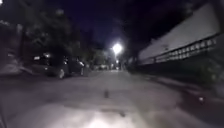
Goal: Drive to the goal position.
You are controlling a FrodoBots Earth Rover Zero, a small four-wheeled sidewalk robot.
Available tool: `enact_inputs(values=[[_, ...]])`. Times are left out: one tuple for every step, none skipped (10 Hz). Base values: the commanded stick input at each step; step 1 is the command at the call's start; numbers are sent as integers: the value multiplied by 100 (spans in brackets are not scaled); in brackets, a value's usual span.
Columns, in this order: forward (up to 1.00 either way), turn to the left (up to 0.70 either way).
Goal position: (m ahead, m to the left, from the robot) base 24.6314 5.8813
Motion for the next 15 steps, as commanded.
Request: enact_inputs(values=[[70, 0], [70, 0], [70, 0], [70, 0], [70, 0], [70, 0], [70, 0], [70, 0], [70, 0], [70, 0], [70, 0], [70, 0], [70, 0], [70, -26], [70, -32]])
